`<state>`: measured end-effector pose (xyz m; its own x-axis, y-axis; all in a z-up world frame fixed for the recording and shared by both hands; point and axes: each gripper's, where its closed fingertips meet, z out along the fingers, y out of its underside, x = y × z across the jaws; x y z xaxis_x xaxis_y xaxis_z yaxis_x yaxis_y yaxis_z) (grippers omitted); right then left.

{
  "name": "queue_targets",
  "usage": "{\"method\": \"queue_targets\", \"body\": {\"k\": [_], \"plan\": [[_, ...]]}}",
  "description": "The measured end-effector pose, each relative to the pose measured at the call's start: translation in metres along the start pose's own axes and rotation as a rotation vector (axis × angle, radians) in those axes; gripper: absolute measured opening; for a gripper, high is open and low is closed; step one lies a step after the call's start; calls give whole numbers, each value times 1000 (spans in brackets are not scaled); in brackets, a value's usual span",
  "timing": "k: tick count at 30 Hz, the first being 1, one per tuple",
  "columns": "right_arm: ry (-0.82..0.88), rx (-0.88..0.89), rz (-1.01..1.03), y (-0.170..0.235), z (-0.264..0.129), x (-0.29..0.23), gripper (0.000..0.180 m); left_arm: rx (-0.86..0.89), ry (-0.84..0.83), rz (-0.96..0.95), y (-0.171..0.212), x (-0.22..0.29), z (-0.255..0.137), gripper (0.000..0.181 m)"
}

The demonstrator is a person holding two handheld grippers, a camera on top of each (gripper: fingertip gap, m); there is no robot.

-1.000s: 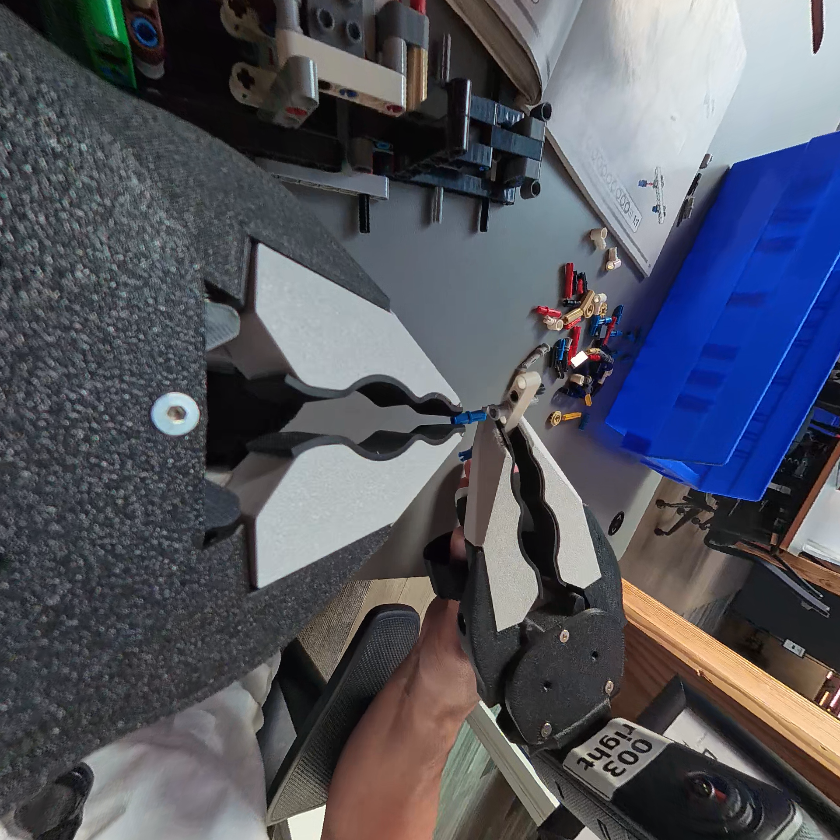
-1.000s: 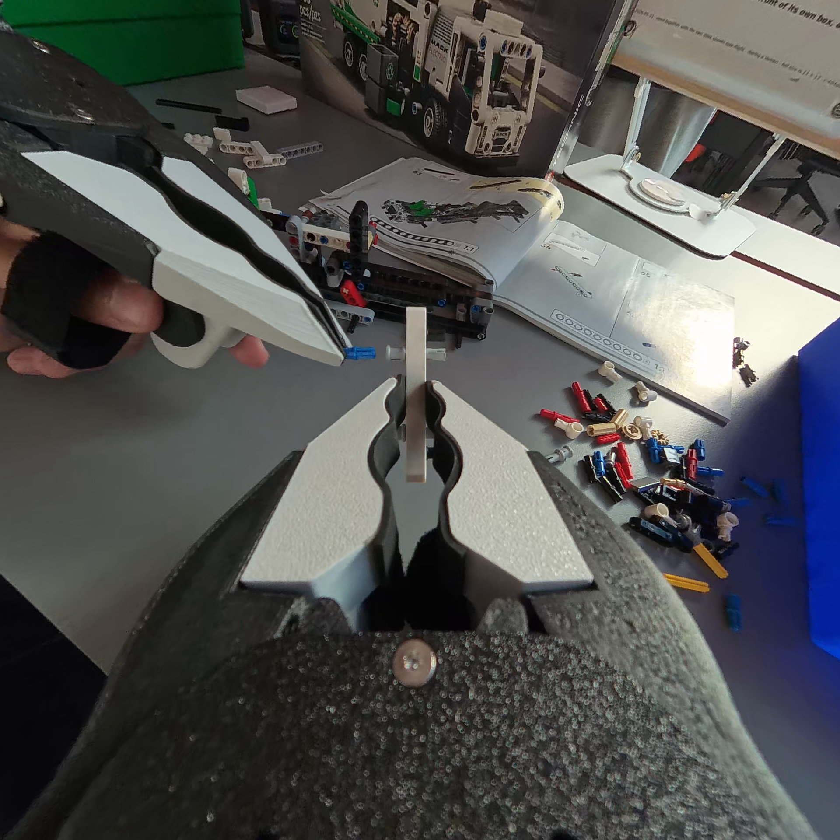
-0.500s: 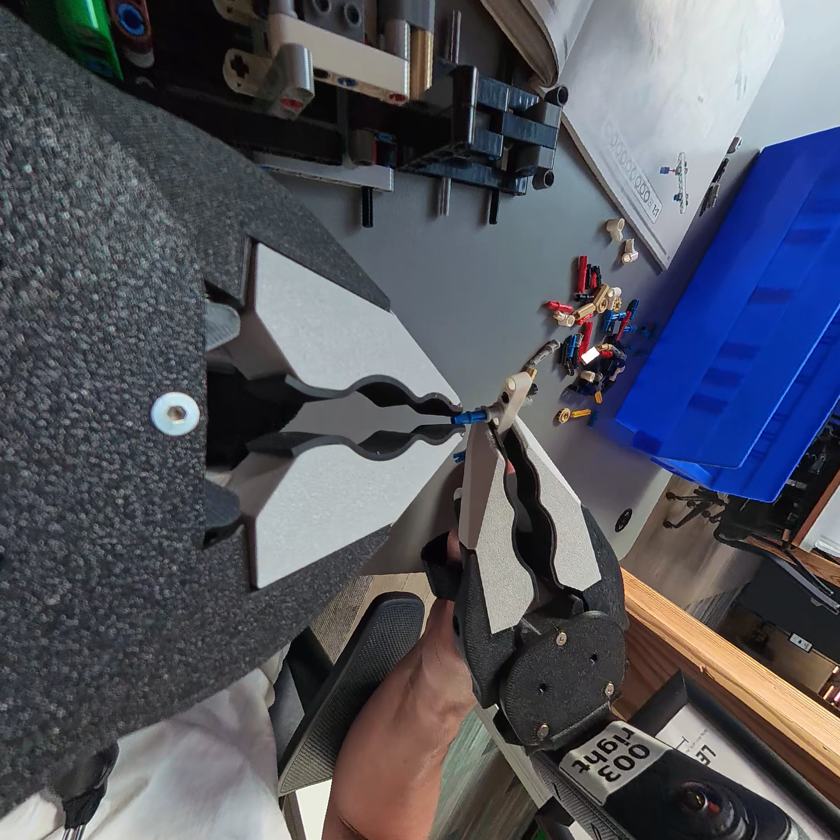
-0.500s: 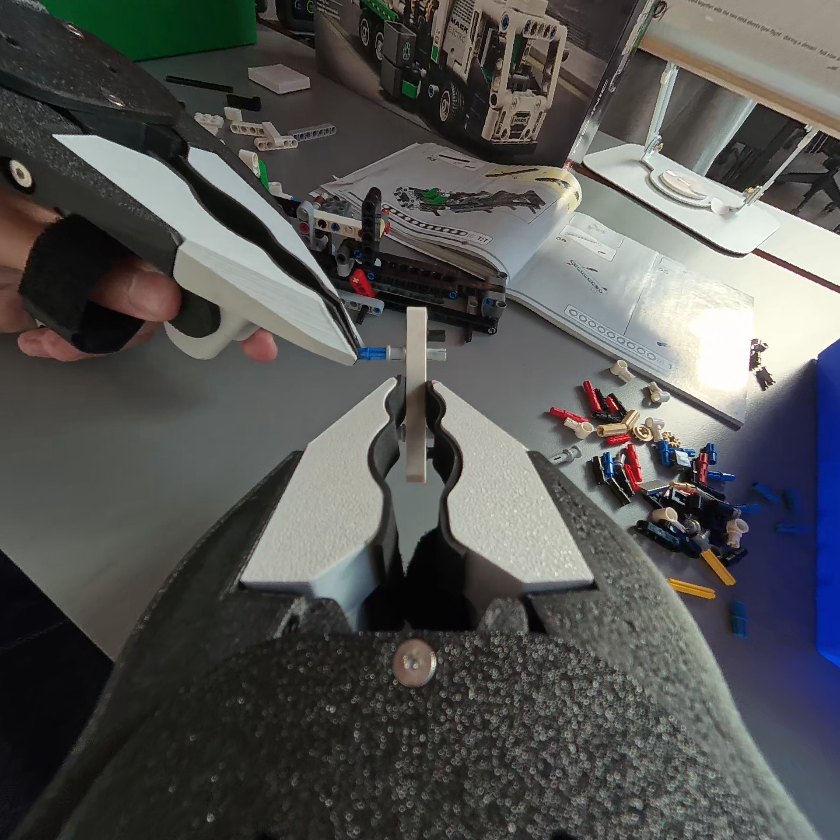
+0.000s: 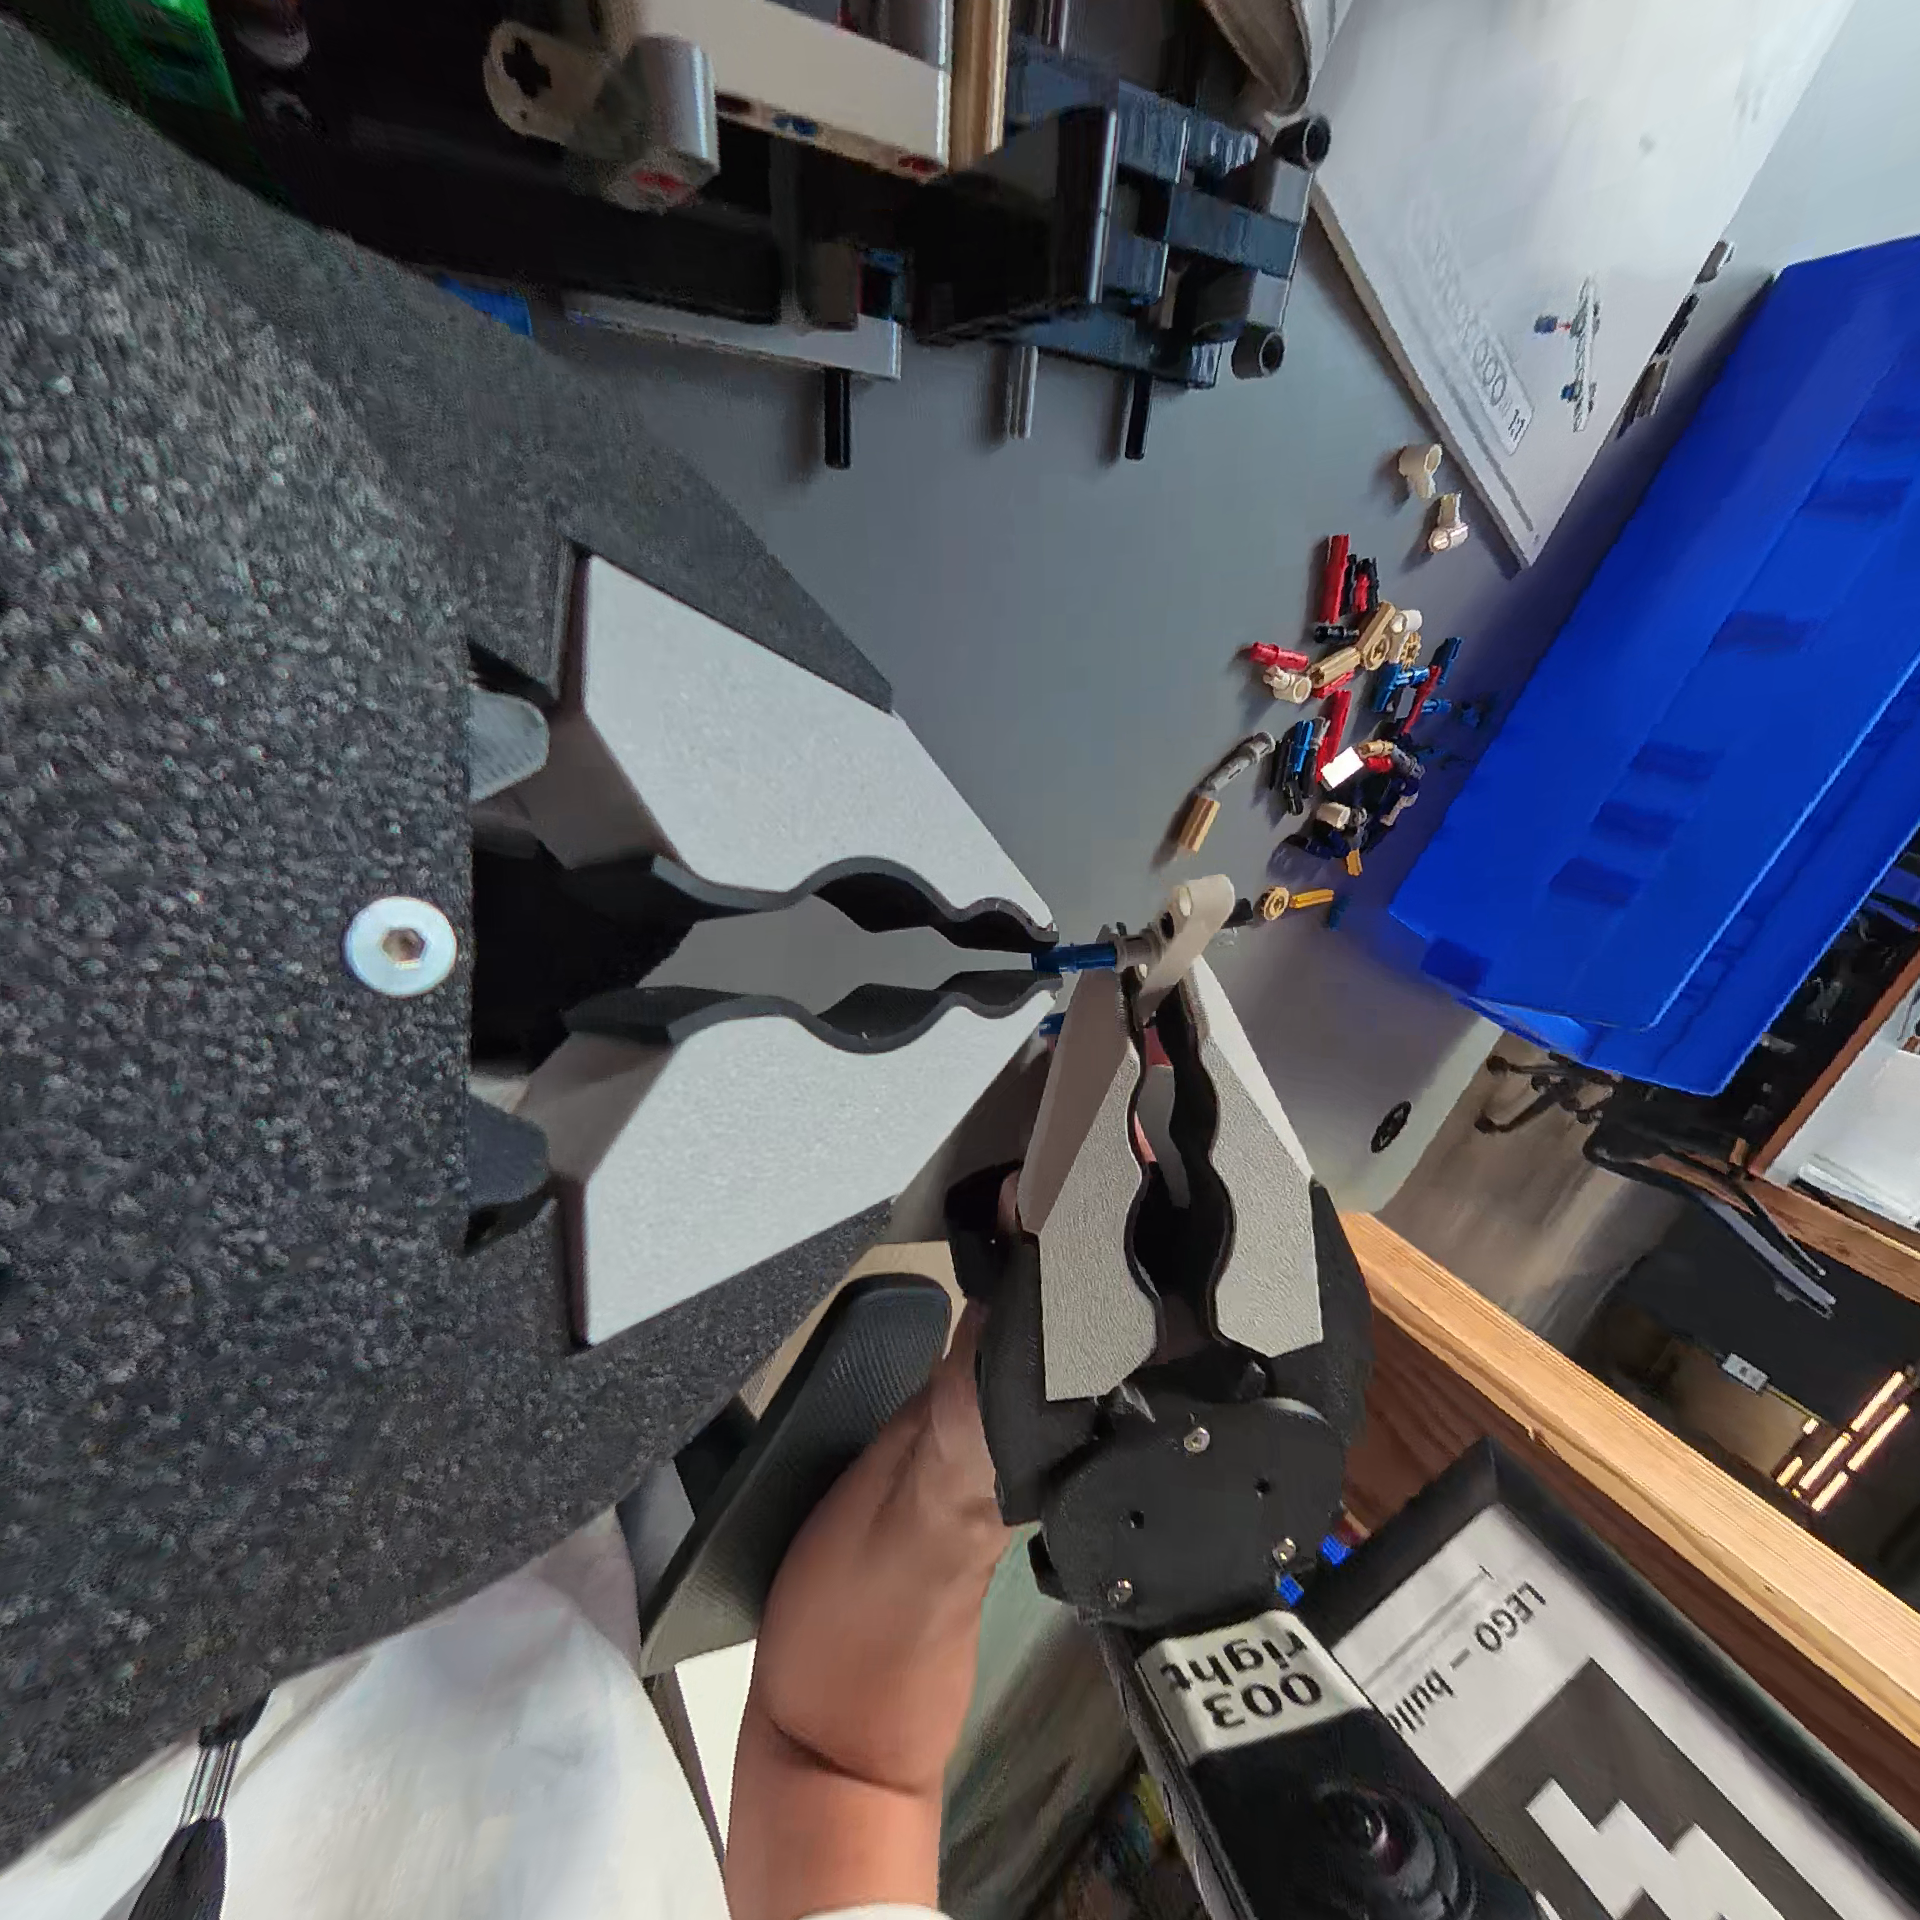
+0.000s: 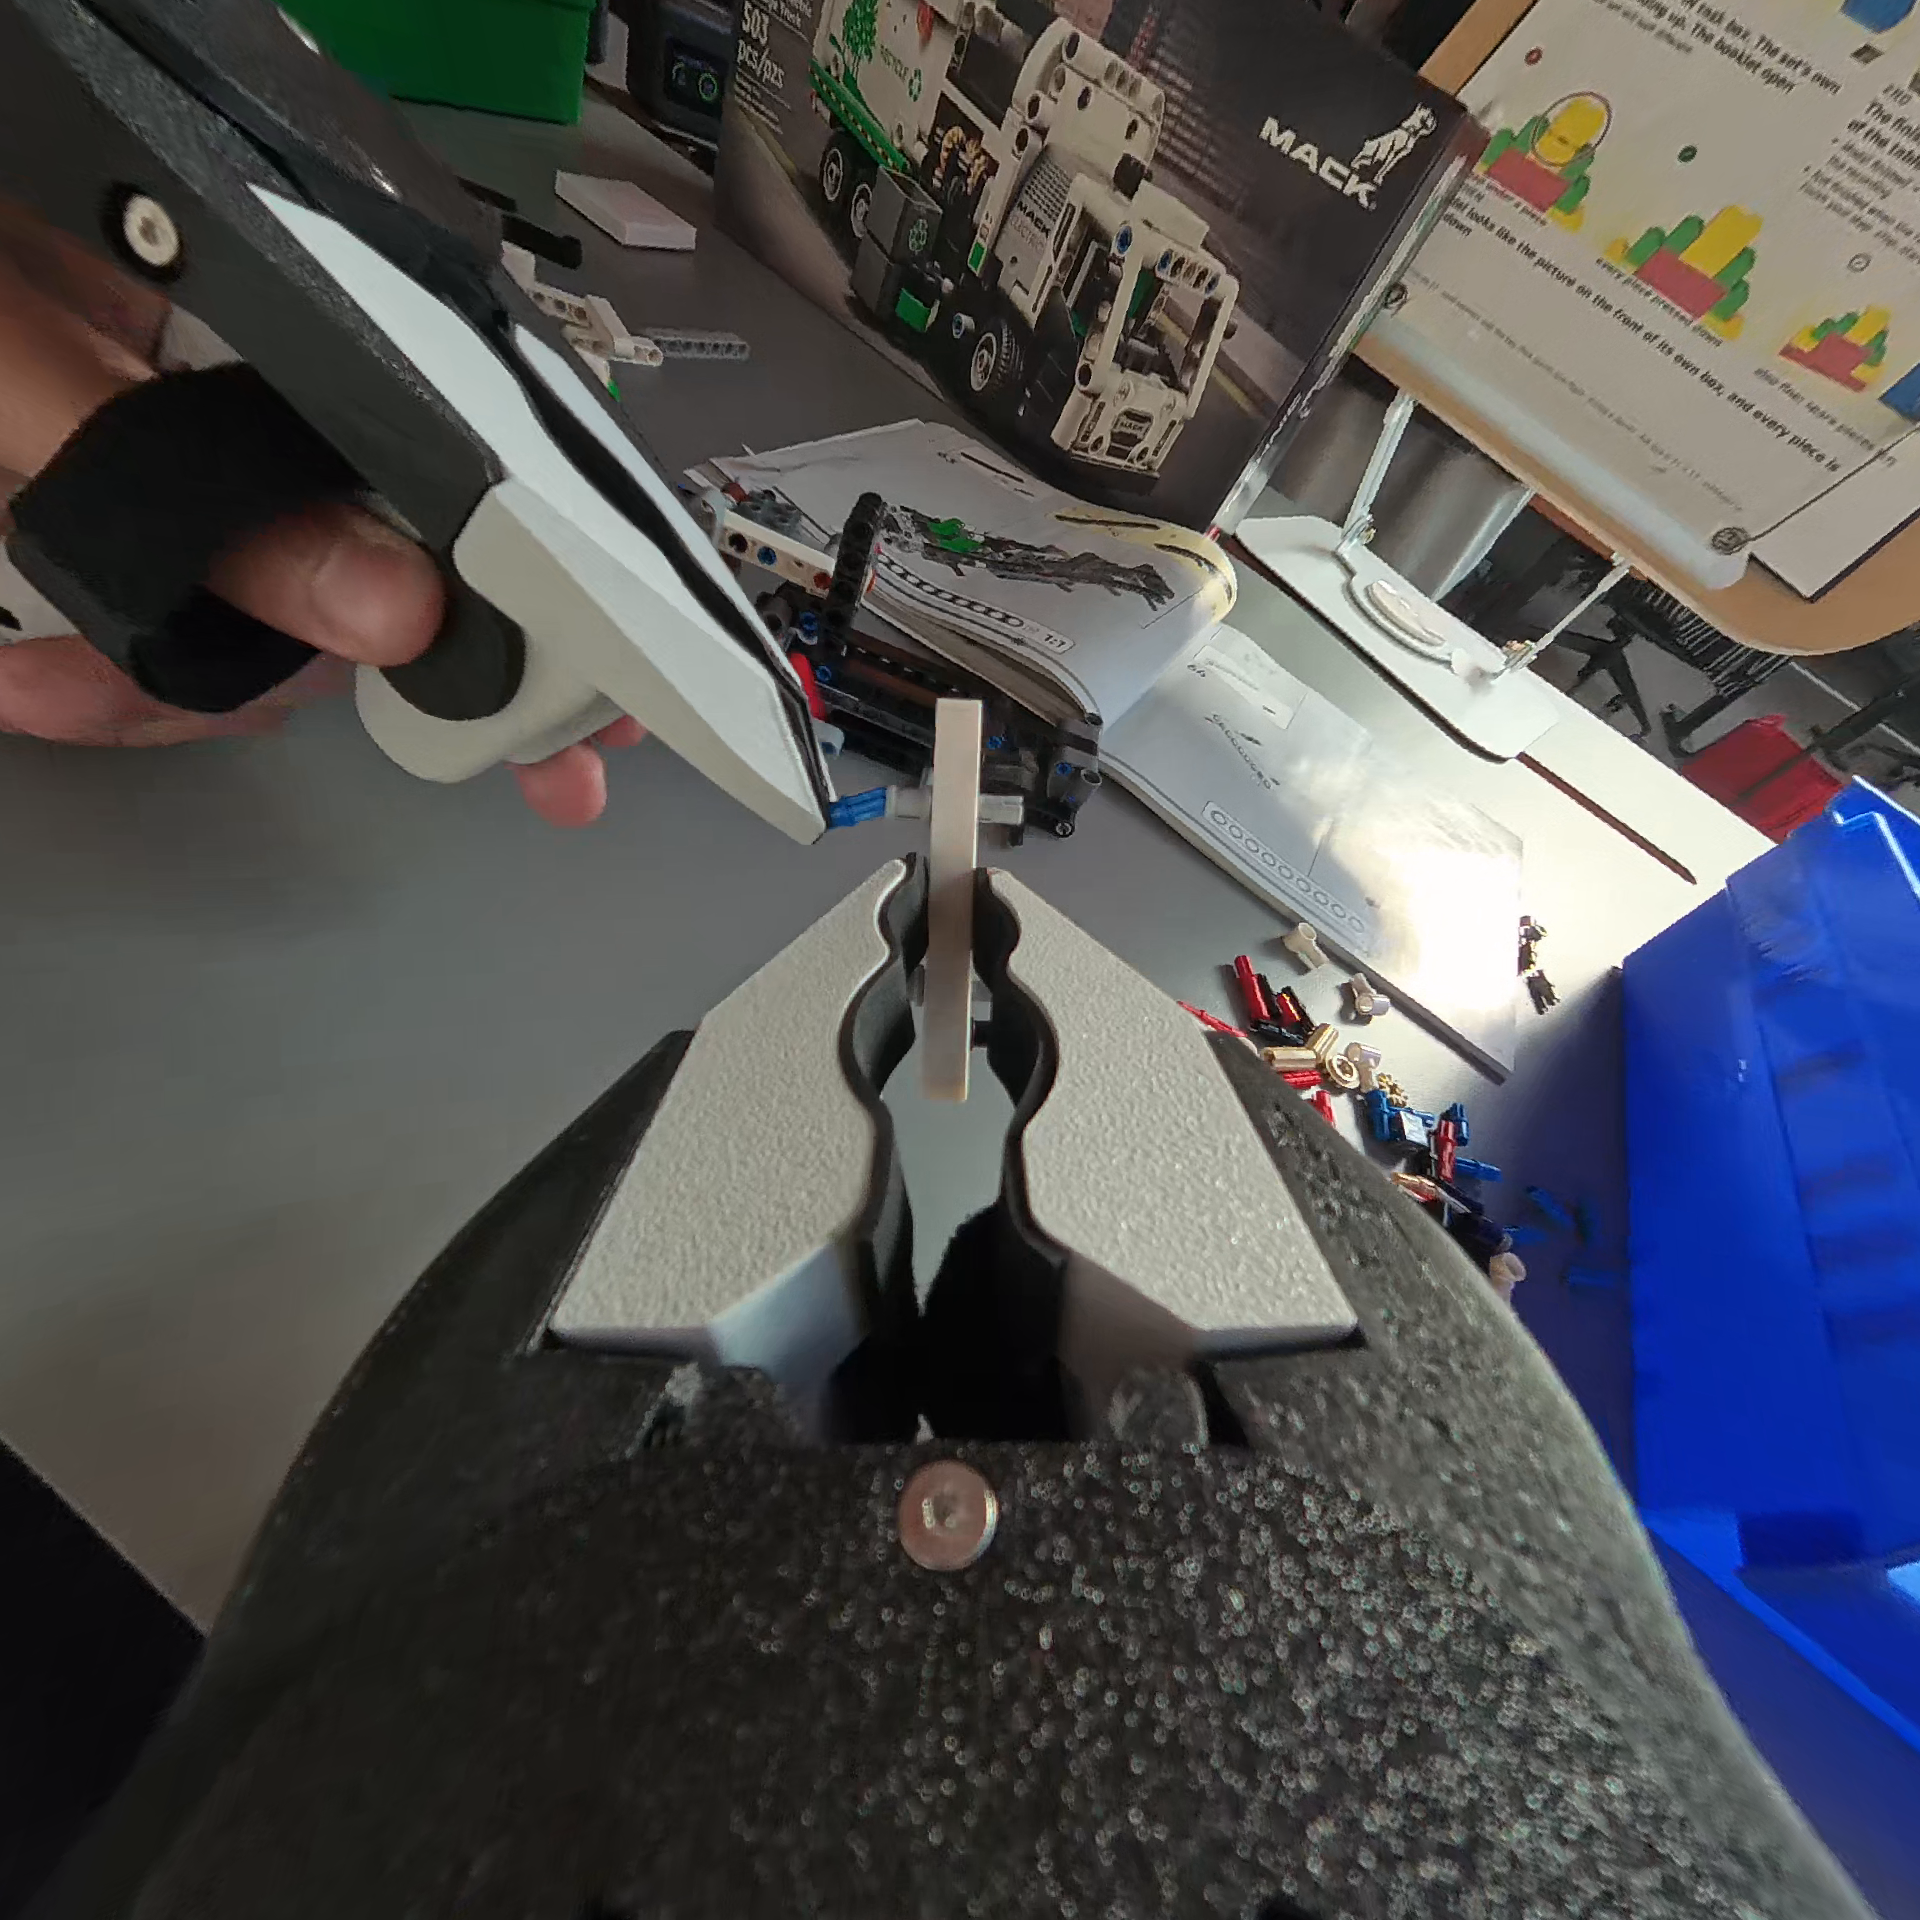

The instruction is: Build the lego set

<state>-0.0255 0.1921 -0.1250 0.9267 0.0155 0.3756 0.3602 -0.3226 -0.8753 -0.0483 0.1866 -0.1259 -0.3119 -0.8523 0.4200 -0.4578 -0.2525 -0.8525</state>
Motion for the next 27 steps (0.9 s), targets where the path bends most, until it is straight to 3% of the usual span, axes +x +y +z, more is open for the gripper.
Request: {"method": "queue_targets", "body": {"k": [5, 10, 17, 27], "plan": [[3, 64, -110, -7, -7, 2, 7, 27, 161, -138, -5, 12, -4, 0], [-9, 85, -266, -3, -12, -1, 6, -11, 199, -142, 2, 15, -3, 0], [-77, 86, -77, -2, -12, -3, 7, 2, 189, -119, 0, 16, -2, 0], [-41, 94, -94, -3, -9, -1, 7, 15, 188, -140, -1, 14, -2, 0]]}}
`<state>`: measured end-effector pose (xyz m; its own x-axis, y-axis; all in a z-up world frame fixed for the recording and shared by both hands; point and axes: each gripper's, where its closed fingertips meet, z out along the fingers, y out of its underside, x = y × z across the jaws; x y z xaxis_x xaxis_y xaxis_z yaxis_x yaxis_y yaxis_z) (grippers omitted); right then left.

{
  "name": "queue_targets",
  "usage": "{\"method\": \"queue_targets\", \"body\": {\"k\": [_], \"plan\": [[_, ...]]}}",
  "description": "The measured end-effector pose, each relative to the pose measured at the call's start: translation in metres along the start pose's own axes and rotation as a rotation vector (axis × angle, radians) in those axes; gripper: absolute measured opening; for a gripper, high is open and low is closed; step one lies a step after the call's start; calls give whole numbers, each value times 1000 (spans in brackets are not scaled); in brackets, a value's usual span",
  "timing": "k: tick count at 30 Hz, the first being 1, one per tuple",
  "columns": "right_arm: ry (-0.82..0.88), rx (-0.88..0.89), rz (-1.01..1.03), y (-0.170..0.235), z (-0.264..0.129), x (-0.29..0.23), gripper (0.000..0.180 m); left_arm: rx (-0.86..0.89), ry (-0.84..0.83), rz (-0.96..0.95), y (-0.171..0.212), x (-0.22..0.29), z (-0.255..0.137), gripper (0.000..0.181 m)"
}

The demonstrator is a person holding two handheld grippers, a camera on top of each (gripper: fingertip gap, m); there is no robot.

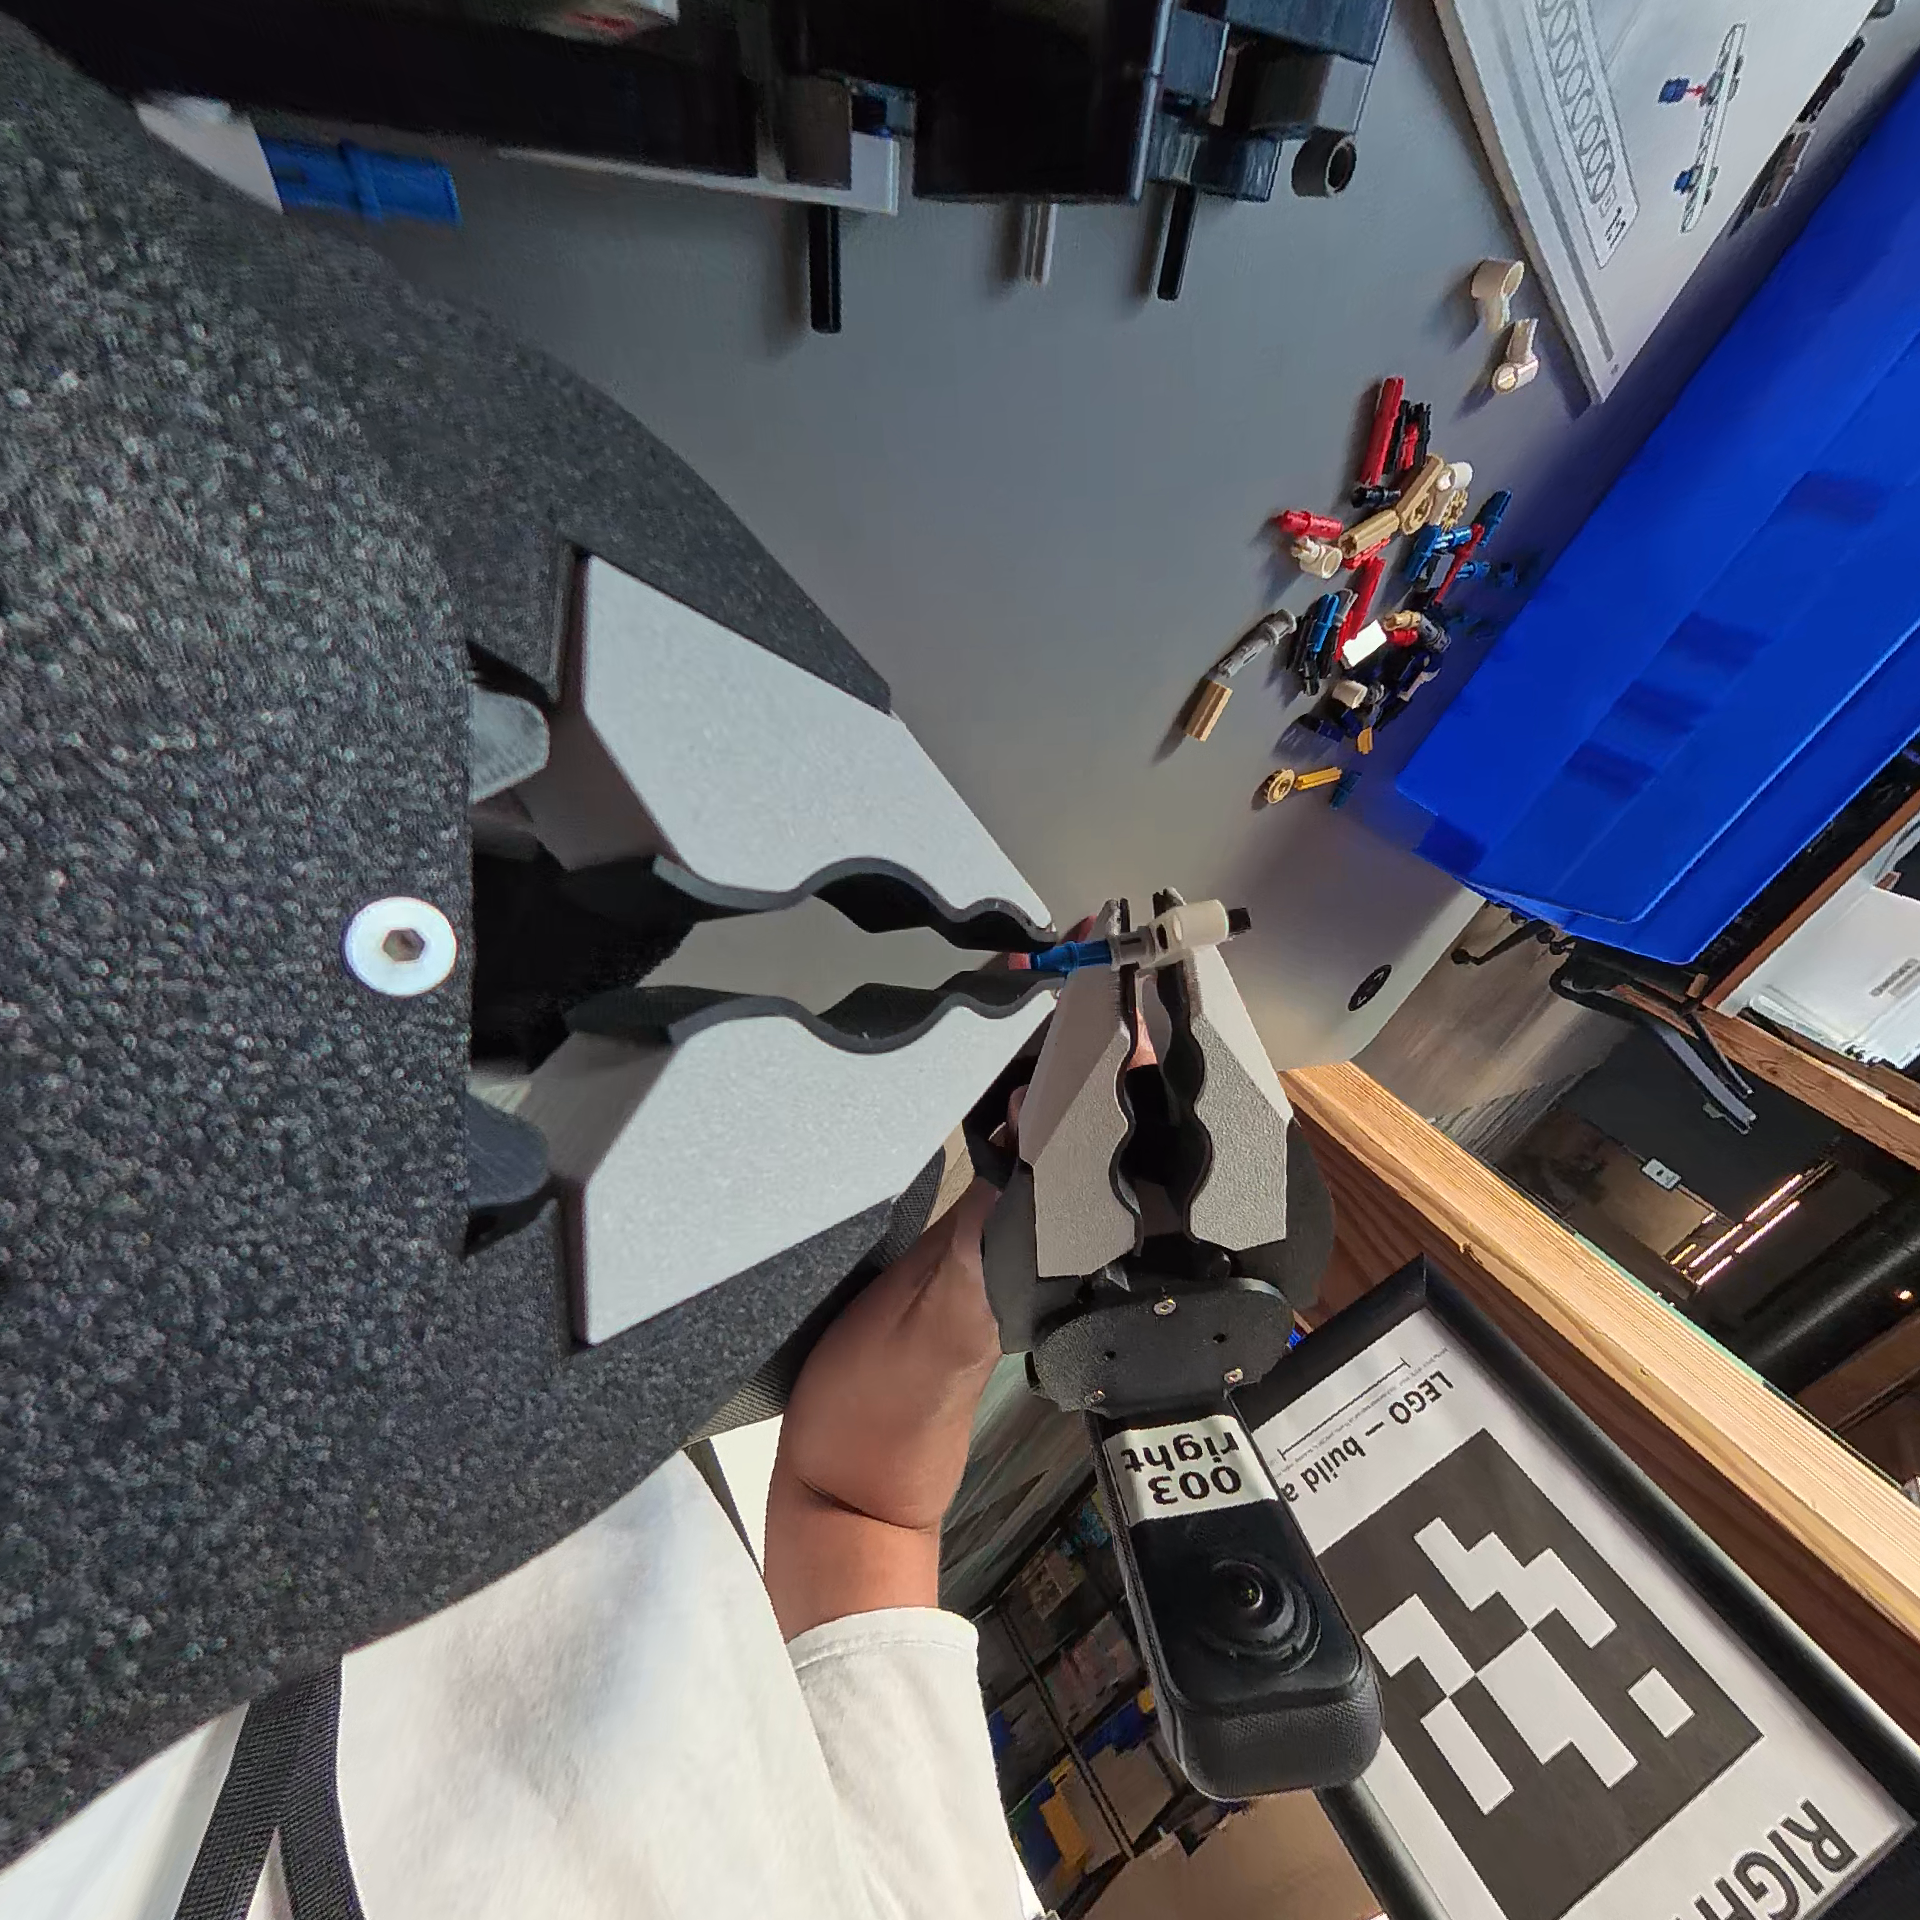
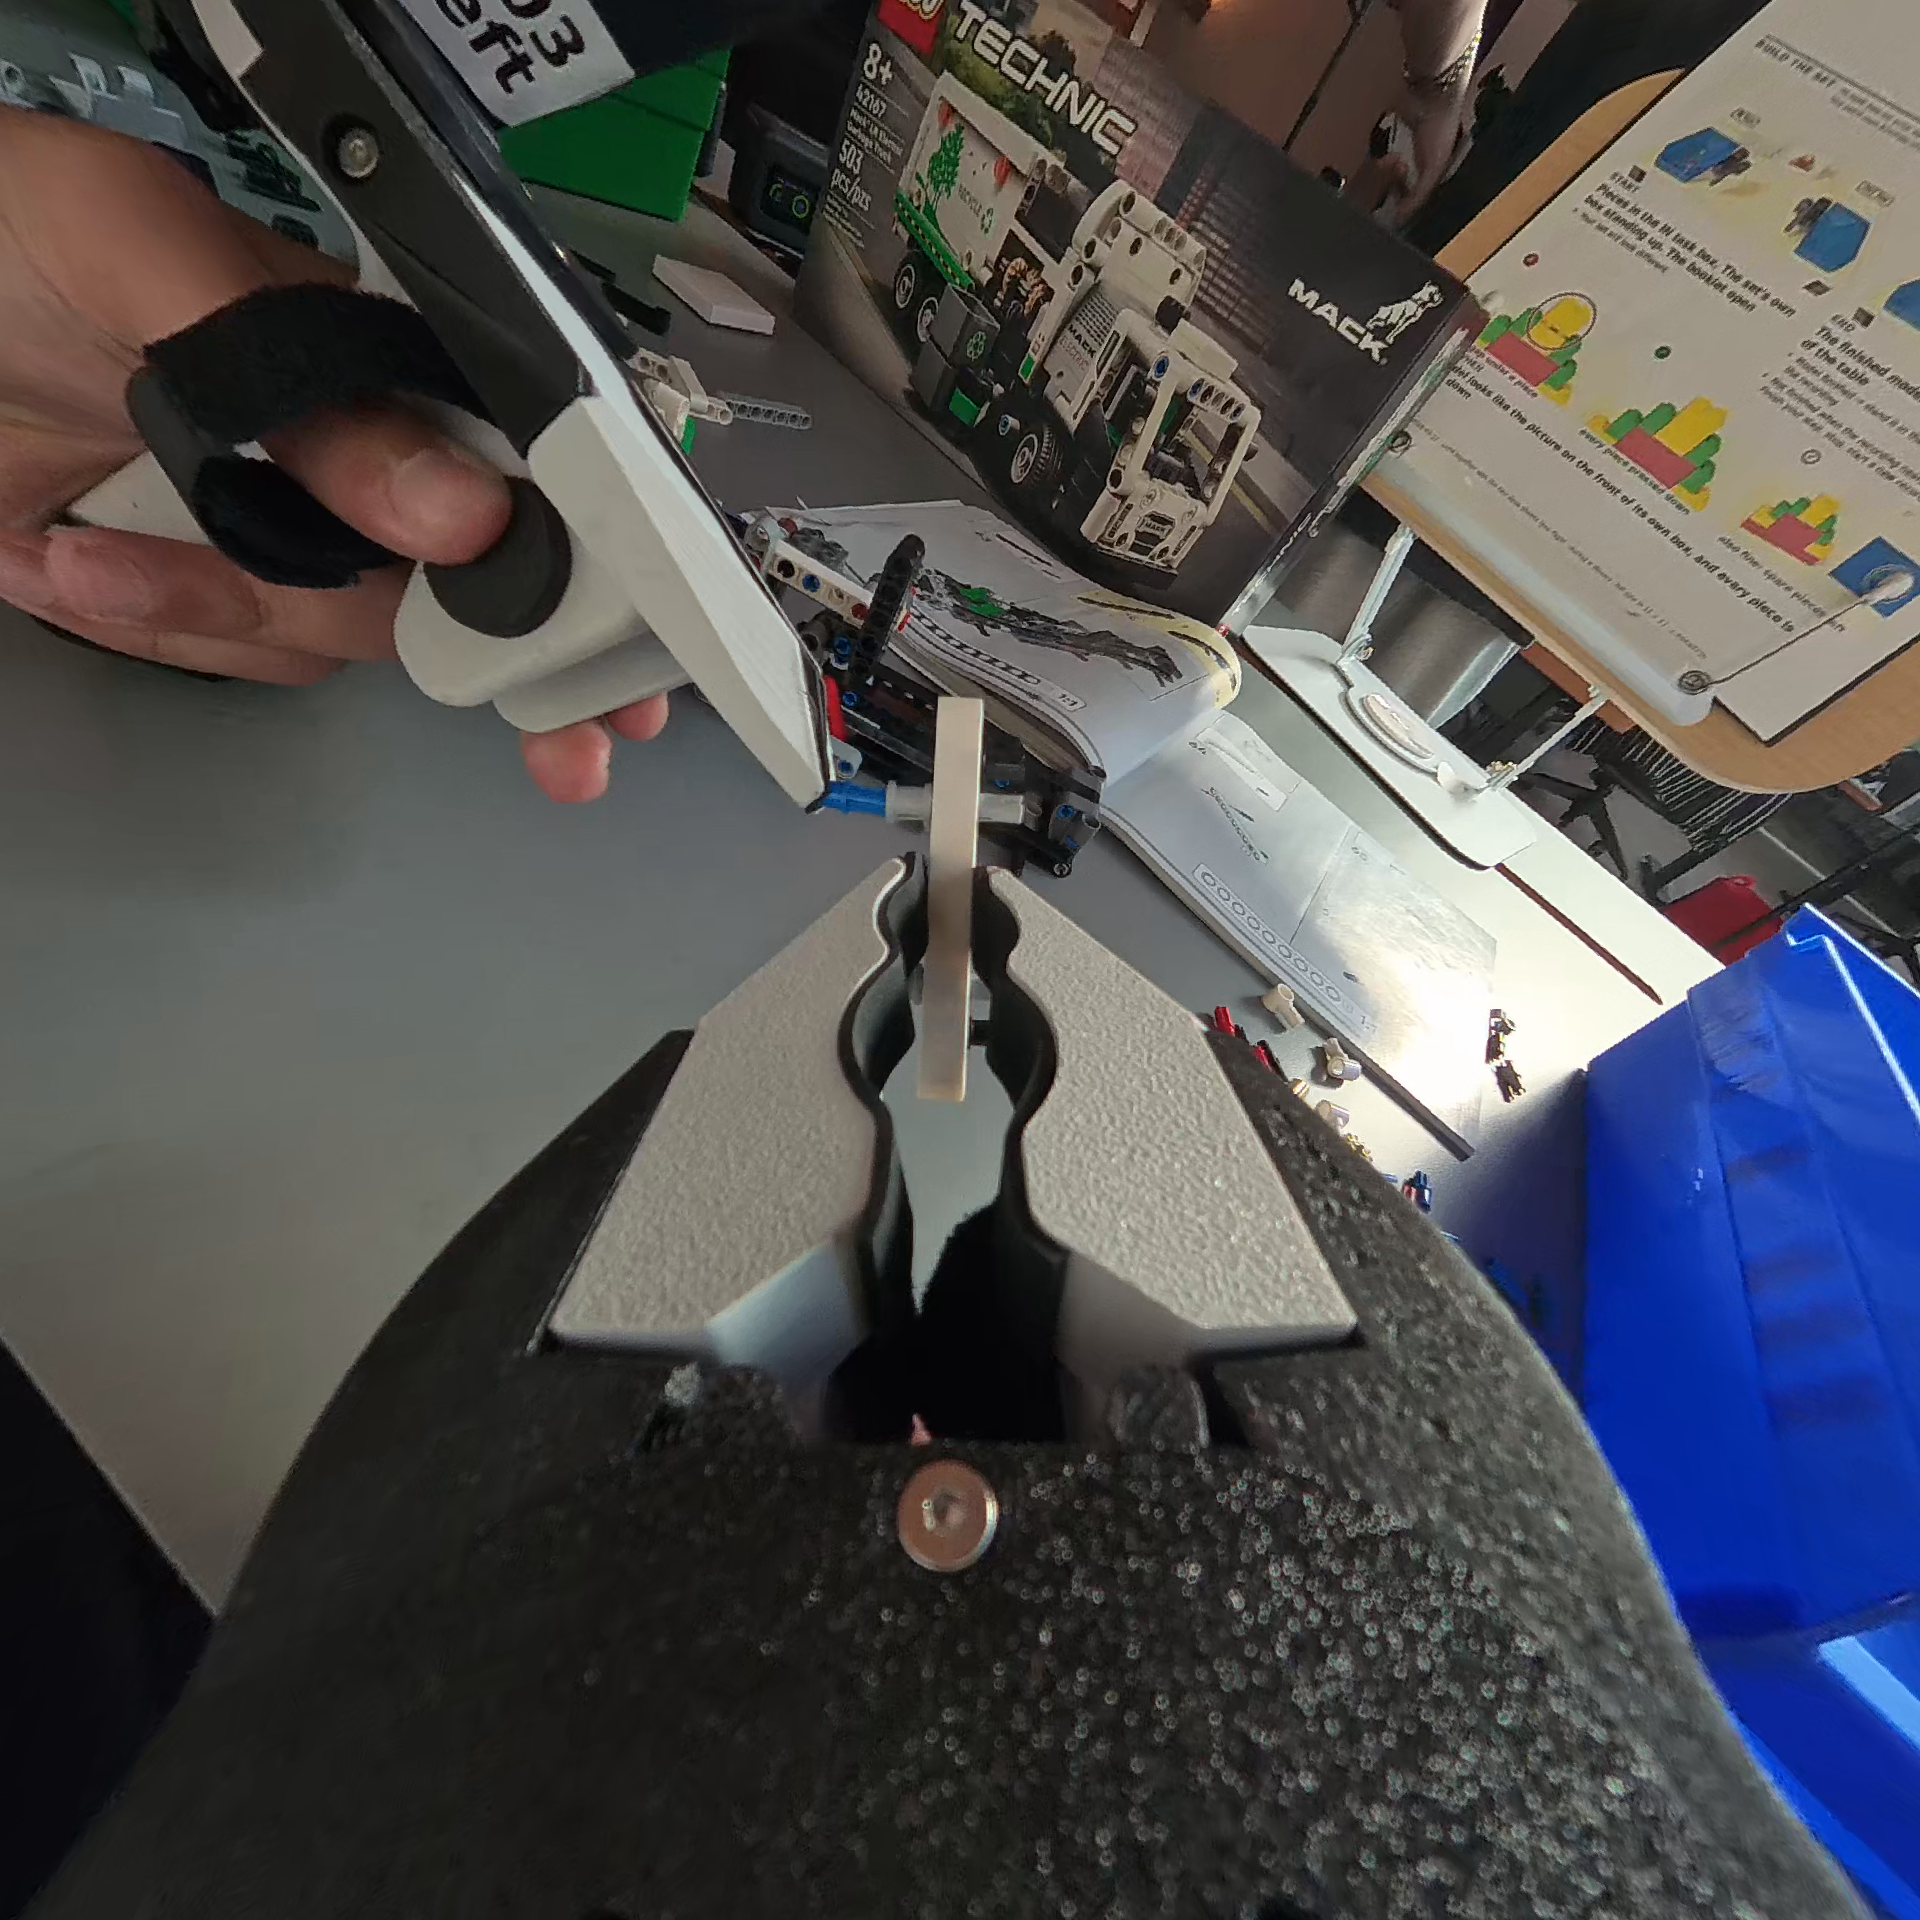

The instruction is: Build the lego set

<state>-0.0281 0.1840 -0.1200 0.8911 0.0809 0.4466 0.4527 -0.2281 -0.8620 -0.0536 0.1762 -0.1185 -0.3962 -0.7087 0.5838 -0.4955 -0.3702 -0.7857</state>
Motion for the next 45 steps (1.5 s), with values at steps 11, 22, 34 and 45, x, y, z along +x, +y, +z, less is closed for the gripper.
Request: {"method": "queue_targets", "body": {"k": [11, 22, 34, 45], "plan": [[37, -99, 30, 5, 1, 3, 7, -8, -164, 188, -1, -6, 3, 1], [65, -128, 85, 10, 3, 3, 7, -28, -280, 311, 0, -13, 4, 1], [-14, -103, 241, 9, 3, 3, 7, -3, -221, 224, -4, -12, 3, 2], [-6, -107, 210, 10, 4, 2, 7, -12, -185, 192, -2, -10, 4, 1]]}}
